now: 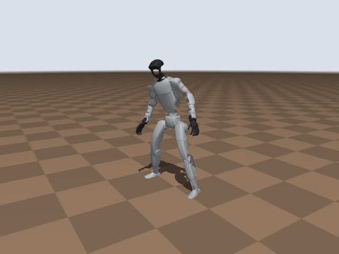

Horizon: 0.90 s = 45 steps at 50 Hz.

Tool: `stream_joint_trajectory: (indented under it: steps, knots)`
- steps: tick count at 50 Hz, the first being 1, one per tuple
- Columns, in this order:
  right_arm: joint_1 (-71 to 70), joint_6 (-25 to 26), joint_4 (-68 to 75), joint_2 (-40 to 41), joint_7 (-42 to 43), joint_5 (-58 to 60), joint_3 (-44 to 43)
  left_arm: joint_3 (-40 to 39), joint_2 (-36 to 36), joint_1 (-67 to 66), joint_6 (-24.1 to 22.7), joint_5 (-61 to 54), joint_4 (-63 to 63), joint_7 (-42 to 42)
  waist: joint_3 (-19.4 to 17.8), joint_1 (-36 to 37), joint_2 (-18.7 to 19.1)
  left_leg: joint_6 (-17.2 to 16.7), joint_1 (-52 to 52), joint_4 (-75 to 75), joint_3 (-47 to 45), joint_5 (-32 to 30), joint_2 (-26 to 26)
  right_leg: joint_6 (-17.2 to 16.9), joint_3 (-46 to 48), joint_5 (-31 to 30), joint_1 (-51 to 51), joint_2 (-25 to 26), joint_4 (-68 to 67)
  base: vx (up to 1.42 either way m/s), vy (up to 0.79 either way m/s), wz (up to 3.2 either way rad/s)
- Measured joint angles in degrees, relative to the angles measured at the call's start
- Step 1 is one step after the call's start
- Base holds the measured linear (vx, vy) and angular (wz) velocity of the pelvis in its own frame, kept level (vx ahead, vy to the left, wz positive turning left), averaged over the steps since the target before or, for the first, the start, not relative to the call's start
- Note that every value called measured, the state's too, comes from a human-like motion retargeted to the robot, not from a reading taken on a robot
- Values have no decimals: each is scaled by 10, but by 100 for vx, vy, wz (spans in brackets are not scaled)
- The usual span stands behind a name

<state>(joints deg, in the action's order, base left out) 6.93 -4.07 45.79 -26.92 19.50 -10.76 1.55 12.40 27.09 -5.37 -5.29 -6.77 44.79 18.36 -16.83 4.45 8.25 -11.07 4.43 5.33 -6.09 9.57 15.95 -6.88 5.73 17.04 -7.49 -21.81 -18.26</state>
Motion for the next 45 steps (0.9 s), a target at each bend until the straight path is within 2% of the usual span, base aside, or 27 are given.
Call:
stream_joint_trajectory:
  steps: [3,5,7,10,12,15,17,21,23,25,27,28,29,30,31,32,34,35,38,40,42,43,45]
  knots:
    - [9,-5,34,6,9,-19,-10,0,5,17,-11,-27,-3,6,10,-11,-7,1,0,-1,-12,7,-3,-2,11,-11,-3,-6,5,0,8,-14]
    - [23,-4,53,10,1,-24,-15,6,11,31,-11,-39,9,2,18,-28,-18,18,15,24,-11,28,-9,-15,9,-5,-25,-19,-35,0,0,0]
    - [20,-2,69,1,-10,-28,-14,18,8,65,-3,-15,36,1,9,-42,-9,1,6,1,-12,9,-3,-6,7,-12,-3,-7,14,-9,-7,-4]
    - [35,2,84,-6,-36,-26,-18,40,9,103,7,11,77,-11,-1,-72,-6,5,6,10,-3,8,6,-11,5,22,-10,-1,-31,-3,-15,12]
    - [46,4,88,-8,-50,-27,-21,53,15,122,13,22,93,-14,-4,-89,-4,4,6,11,-1,5,17,-2,16,54,-21,6,-84,-3,-25,-4]
    - [63,5,91,-8,-65,-32,-27,62,26,137,15,9,100,-9,-2,-105,-9,-2,3,7,-7,-6,35,27,62,107,-41,4,-180,-2,-36,-24]
    - [75,5,89,-6,-80,-31,-32,49,31,135,10,-18,97,3,6,-111,-18,-21,-4,-6,-19,-22,48,55,70,152,-56,11,-214,-1,-47,-44]
    - [86,5,88,-4,-83,-21,-19,-24,21,116,-2,-80,75,17,16,-121,-53,-39,-10,-9,-38,-71,44,88,16,220,-114,10,-309,-2,-49,-40]
    - [75,9,99,-2,-94,-18,-7,-65,12,107,0,-112,65,14,5,-120,-73,-39,-5,28,-38,-111,57,108,1,242,-121,26,-349,-2,-77,-53]
    - [48,15,122,-4,-110,-10,3,-85,6,103,7,-131,63,12,-25,-110,-82,-39,17,124,-51,-161,109,144,7,260,-97,73,-371,0,-100,-64]
    - [-1,17,147,-26,-117,11,-2,-83,2,105,17,-118,70,6,-58,-105,-93,3,73,258,-121,-179,157,156,22,268,-68,92,-377,-2,-87,-17]
    - [-24,17,151,-43,-111,22,-5,-77,3,101,21,-106,74,2,-67,-104,-99,29,104,319,-168,-158,180,150,34,268,-63,93,-384,-5,-79,-12]
    - [-56,14,150,-68,-103,32,0,-76,9,99,22,-89,78,-2,-74,-92,-100,37,126,339,-202,-136,187,144,38,263,-59,108,-371,-10,-77,-44]
    - [-94,12,147,-96,-94,41,9,-78,16,97,23,-68,82,-6,-80,-76,-99,34,144,338,-230,-113,186,140,38,257,-57,130,-347,-13,-78,-97]
    - [-123,3,123,-129,-77,31,33,-82,32,87,18,-57,81,-6,-76,-54,-107,27,162,313,-245,-112,161,129,33,238,-60,148,-319,-12,-80,-117]
    - [-148,-5,94,-163,-59,16,59,-85,53,78,13,-50,78,-2,-71,-30,-119,24,176,281,-268,-117,130,117,27,216,-61,163,-284,-7,-83,-114]
    - [-174,-22,13,-228,-33,-28,110,-87,110,68,-1,-64,67,24,-56,21,-168,38,190,184,-354,-139,42,80,13,141,-52,178,-172,-3,-89,-83]
    - [-179,-30,-26,-258,-26,-50,128,-86,141,67,-10,-76,61,42,-49,47,-199,48,192,134,-406,-138,-10,57,7,91,-39,182,-101,1,-94,-53]
    - [-157,-35,-90,-293,-45,-84,114,-89,216,54,-41,-100,45,91,-39,103,-285,30,201,99,-517,-132,-160,-16,1,-156,46,182,147,10,-98,-32]
    - [-126,-25,-101,-285,-61,-83,81,-107,252,37,-45,-92,37,102,-28,128,-312,18,199,148,-554,-176,-214,-68,6,-266,80,198,233,19,-102,-40]
    - [-92,-20,-97,-262,-65,-69,45,-151,272,11,-28,-65,30,83,-12,143,-292,19,181,212,-539,-216,-217,-78,1,-245,98,242,233,24,-99,-69]
    - [-73,-24,-95,-247,-64,-59,25,-186,277,-9,-17,-31,28,58,-10,146,-266,21,154,244,-527,-216,-205,-68,4,-225,127,268,233,26,-93,-90]
    - [-54,-17,-76,-218,-52,-52,9,-234,283,-32,4,-56,19,58,-12,156,-232,51,100,224,-500,-240,-211,-30,66,-212,177,283,233,25,-91,-110]
